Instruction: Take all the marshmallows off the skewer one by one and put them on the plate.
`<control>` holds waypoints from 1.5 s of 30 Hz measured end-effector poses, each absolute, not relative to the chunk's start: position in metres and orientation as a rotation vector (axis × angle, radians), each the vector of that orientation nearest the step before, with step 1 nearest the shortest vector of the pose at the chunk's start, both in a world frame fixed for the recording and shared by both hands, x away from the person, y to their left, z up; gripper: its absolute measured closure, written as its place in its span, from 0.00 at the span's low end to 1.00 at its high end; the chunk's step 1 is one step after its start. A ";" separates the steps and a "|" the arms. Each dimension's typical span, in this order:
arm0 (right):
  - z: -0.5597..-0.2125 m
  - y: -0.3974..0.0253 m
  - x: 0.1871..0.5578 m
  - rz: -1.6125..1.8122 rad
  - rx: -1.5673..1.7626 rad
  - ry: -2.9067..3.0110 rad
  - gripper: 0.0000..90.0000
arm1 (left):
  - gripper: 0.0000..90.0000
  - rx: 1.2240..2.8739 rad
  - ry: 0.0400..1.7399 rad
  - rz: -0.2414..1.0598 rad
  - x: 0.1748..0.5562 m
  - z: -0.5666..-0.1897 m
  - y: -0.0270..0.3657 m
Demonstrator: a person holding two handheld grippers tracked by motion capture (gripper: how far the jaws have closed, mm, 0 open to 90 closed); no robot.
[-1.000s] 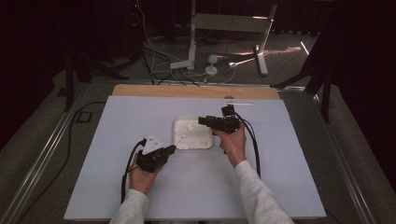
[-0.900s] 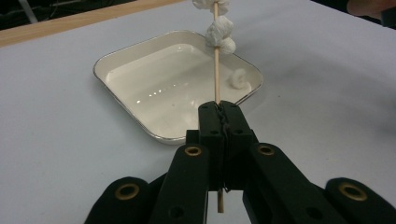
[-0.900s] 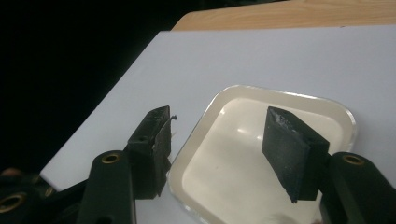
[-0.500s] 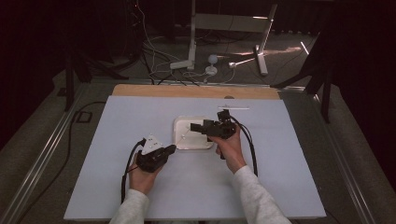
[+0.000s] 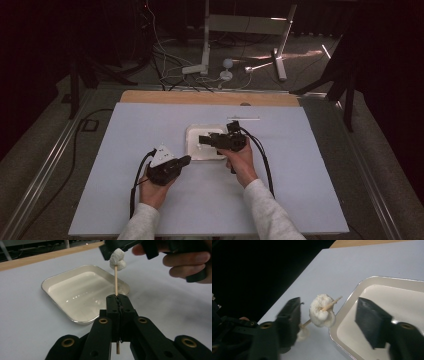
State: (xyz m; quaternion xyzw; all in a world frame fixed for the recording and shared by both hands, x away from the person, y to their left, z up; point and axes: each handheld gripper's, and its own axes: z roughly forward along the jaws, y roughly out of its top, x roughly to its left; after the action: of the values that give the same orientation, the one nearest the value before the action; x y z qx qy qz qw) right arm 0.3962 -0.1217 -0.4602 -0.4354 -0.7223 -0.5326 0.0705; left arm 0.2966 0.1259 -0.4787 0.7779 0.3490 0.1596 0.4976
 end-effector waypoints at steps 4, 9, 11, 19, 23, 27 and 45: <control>-0.463 -0.121 0.397 -1.570 -1.304 -2.098 0.64 | 1.00 1.878 0.833 0.386 0.296 -0.479 0.125; -0.462 -0.119 0.396 -1.562 -1.296 -2.021 0.79 | 1.00 1.880 0.833 0.382 0.297 -0.480 0.125; -0.460 -0.120 0.396 -1.572 -1.304 -1.998 0.82 | 1.00 1.880 0.834 0.379 0.297 -0.480 0.125; -0.450 -0.122 0.395 -1.601 -1.356 -2.002 0.87 | 1.00 1.874 0.817 0.363 0.298 -0.480 0.128; -0.444 -0.122 0.396 -1.610 -1.376 -2.022 0.87 | 1.00 1.875 0.810 0.375 0.298 -0.477 0.129; -0.441 -0.122 0.398 -1.618 -1.395 -2.011 0.88 | 1.00 1.884 0.811 0.397 0.297 -0.475 0.129; -0.409 -0.161 0.407 -1.688 -1.446 -2.156 0.86 | 1.00 1.922 0.886 0.420 0.298 -0.481 0.138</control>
State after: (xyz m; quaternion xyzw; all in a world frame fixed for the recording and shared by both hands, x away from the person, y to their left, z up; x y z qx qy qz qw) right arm 0.4074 -0.1607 -0.4089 -0.4669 -0.6961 -0.5449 0.0226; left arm 0.2983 0.1381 -0.4808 0.7850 0.3619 0.1717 0.4725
